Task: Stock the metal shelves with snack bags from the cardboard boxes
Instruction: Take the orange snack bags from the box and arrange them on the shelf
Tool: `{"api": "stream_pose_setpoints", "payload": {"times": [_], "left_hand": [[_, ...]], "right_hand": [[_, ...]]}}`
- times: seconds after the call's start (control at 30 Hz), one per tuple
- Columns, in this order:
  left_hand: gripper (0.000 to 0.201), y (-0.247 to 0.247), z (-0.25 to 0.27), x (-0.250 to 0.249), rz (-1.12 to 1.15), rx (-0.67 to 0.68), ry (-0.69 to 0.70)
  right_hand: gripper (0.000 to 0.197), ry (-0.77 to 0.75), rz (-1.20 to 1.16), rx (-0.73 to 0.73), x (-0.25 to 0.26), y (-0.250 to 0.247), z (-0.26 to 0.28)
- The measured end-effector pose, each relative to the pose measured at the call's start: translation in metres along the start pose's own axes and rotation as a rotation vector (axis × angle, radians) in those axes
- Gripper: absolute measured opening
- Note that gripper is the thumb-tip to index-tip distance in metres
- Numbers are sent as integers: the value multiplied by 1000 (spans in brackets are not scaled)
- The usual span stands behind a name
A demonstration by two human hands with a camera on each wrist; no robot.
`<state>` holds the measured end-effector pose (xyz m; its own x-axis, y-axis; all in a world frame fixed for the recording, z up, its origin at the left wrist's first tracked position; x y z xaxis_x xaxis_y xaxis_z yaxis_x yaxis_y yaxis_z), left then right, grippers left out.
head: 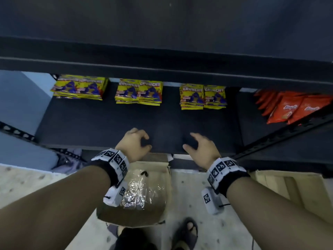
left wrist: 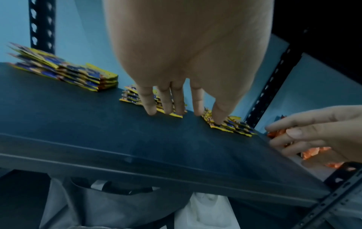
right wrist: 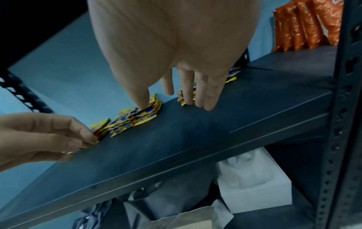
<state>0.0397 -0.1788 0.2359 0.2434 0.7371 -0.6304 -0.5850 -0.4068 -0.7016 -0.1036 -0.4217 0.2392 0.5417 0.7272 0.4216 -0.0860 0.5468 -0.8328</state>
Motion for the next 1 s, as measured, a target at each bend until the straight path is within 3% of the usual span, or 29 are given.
{"api": "stream_pose_setpoints", "payload": {"times": [0.2, 0.37, 0.6, 0.9, 1.0], "left_hand": [[92, 28, -65, 13, -142, -75, -122], [121, 43, -105, 30, -233, 67, -273], [125, 42, -113, 31, -250, 92, -298], [125, 41, -113, 31, -225, 76, -311], [125, 42, -114, 31, -223, 81, -316]], "right_hand": [[80, 151, 56, -127, -34, 0, -60], [93, 263, 76, -248, -53, -8, -109], [106, 372, -1, -445, -70, -20, -162], [115, 552, -58, -481, -64, -41, -209], [115, 542, -52, -394, -65, -46, -216]]}}
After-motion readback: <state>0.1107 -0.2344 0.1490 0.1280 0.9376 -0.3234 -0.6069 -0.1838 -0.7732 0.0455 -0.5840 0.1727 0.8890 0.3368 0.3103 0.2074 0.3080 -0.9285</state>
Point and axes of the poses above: each hand's wrist, its own z-axis away from the middle knuckle, its own y-axis out of the palm, x = y × z, the point moved 2 cm from there along -z, towards the middle knuckle, and after that the axes turned 10 degrees about z, right-handed, at the moved point
